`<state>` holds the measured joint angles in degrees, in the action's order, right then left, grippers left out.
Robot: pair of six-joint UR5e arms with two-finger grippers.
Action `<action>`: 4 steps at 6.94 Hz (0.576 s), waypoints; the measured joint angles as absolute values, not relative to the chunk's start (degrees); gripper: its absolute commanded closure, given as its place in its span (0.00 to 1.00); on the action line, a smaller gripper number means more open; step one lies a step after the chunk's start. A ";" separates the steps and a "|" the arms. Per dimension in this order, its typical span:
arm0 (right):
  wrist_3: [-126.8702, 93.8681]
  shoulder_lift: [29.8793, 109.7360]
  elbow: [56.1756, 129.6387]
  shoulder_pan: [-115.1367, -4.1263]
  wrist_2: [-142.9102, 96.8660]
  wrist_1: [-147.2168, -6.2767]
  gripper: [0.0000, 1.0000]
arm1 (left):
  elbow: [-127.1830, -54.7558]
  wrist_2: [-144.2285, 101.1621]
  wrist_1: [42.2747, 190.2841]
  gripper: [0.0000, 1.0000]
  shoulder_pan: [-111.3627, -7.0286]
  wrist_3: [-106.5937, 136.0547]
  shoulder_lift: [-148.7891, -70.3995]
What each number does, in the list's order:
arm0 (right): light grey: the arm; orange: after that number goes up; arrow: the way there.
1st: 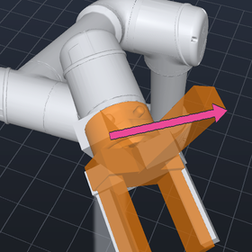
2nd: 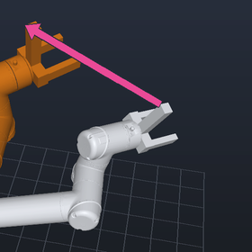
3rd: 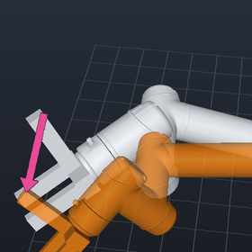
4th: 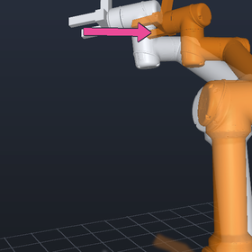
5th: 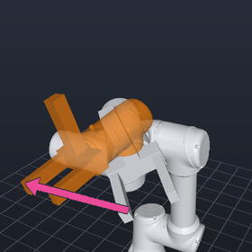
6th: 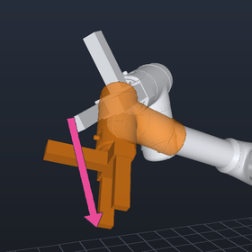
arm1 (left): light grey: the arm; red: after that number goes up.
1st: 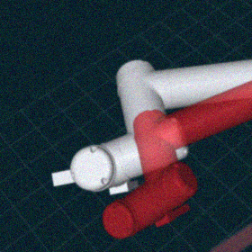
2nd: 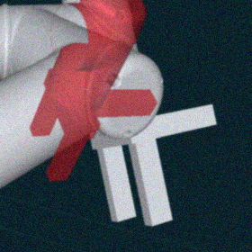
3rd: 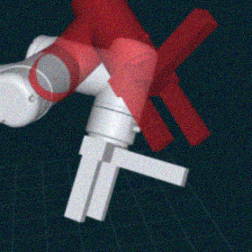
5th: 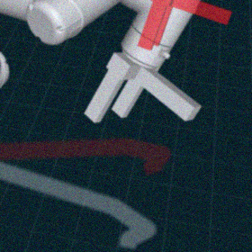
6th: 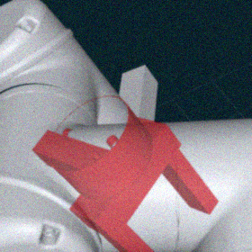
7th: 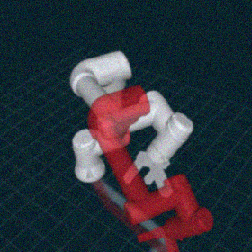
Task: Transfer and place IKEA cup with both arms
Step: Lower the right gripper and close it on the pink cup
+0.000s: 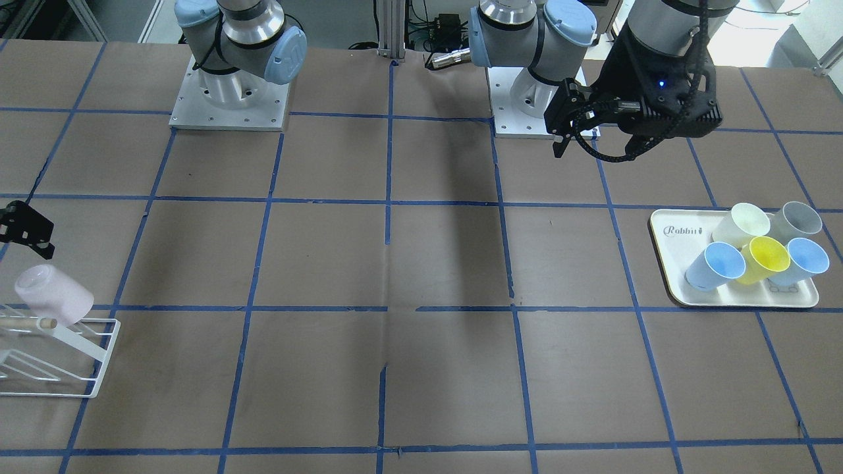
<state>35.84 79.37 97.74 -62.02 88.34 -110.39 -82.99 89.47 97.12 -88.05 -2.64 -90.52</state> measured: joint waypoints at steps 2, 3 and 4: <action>36.76 77.90 100.68 -61.82 88.33 -113.73 0.00 | -83.02 89.40 97.12 0.00 -88.05 -2.64 -90.53; 36.81 76.96 101.02 -61.80 88.33 -114.92 0.00 | -83.05 89.39 97.12 0.00 -88.06 -2.64 -90.53; 36.80 76.22 101.05 -61.79 88.33 -115.71 0.00 | -83.05 89.39 97.10 0.00 -88.07 -2.64 -90.53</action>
